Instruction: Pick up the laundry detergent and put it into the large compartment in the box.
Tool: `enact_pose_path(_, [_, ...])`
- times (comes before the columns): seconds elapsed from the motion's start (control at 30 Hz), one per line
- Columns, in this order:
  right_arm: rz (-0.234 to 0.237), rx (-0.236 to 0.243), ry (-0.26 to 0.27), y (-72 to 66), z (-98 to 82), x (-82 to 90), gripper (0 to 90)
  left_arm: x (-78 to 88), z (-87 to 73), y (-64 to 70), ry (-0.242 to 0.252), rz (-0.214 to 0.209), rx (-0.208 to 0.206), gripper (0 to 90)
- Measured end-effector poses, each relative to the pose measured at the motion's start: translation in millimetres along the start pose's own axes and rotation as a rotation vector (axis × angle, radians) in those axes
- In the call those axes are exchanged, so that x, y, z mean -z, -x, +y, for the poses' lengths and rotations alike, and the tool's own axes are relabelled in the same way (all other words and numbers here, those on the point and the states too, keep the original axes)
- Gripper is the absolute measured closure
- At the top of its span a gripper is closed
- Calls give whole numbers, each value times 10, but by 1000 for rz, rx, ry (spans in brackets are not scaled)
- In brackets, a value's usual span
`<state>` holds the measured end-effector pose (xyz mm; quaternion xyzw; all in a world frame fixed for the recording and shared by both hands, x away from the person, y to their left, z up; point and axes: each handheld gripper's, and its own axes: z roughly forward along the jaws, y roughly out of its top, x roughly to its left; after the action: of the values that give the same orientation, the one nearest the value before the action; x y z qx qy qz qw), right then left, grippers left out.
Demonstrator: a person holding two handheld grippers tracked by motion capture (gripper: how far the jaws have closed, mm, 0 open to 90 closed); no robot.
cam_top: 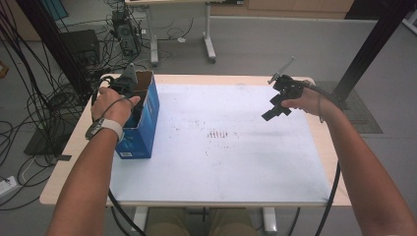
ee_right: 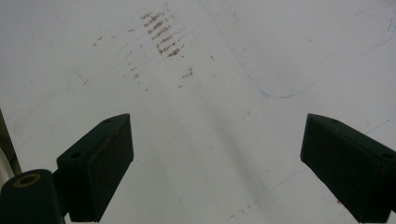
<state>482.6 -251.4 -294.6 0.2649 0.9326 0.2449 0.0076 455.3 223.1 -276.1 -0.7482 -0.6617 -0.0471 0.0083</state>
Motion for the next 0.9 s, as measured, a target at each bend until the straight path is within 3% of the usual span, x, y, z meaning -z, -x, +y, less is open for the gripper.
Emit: enact_pose_path(0.9, [2,-1,1,11,-17,-3,95,-3,2,-11,3,-6,1,376])
